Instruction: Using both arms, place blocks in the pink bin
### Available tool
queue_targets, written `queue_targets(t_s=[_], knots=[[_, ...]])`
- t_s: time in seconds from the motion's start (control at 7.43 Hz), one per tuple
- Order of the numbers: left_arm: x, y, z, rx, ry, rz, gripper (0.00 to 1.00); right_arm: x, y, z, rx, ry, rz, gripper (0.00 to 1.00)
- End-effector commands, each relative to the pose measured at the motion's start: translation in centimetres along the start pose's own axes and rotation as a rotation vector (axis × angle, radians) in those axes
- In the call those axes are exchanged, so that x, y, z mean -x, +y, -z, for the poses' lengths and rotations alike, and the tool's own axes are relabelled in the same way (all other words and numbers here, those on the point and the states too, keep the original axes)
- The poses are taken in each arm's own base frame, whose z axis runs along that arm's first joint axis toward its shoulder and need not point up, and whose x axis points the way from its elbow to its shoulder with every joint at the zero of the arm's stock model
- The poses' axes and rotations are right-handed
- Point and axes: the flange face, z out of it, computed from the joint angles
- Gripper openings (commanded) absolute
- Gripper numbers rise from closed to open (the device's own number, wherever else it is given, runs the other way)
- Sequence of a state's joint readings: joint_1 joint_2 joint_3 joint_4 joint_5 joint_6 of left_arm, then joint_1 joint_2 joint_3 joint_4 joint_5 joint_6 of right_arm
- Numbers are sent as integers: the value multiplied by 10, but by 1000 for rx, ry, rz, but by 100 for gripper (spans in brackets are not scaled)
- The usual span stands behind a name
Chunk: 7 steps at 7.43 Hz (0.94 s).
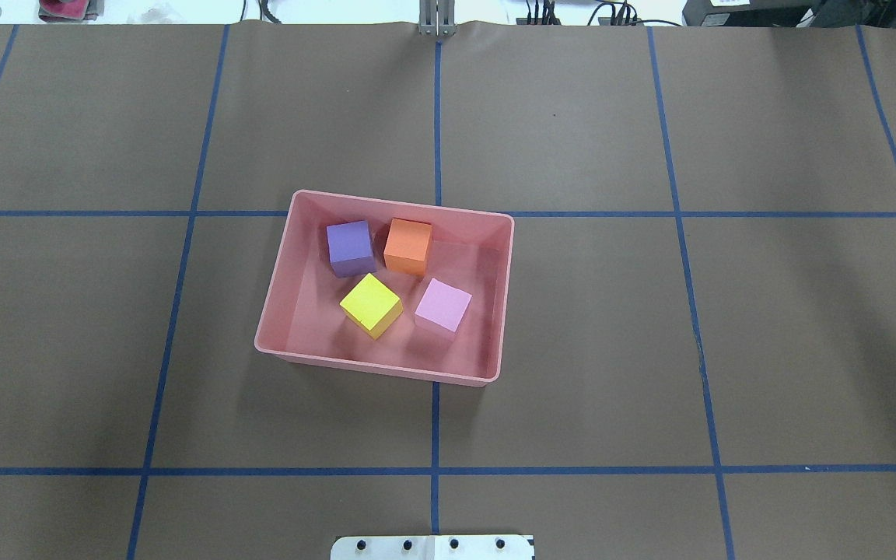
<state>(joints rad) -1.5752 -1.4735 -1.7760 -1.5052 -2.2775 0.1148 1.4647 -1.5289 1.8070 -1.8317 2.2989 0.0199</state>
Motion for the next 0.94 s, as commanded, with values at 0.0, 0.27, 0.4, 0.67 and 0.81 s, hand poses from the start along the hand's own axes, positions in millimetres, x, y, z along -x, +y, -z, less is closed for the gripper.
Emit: queue_targets(t_s=[0.0,0.27,0.4,0.67,0.81], knots=[[7,8,-3,7,1,7,100,-38,8,-9,-24,7,-172,100],[6,8,-3,6,2,6,100,-63,26,-22,-25,9,-158,100],[6,7,-3,5,2,5,100,-81,36,-30,-43,6,-119,100],[6,8,-3,6,2,8,100,-118,39,-53,-90,2,-85,100],[9,8,-6,11,5,13,100,-129,40,-63,-90,0,-88,100]])
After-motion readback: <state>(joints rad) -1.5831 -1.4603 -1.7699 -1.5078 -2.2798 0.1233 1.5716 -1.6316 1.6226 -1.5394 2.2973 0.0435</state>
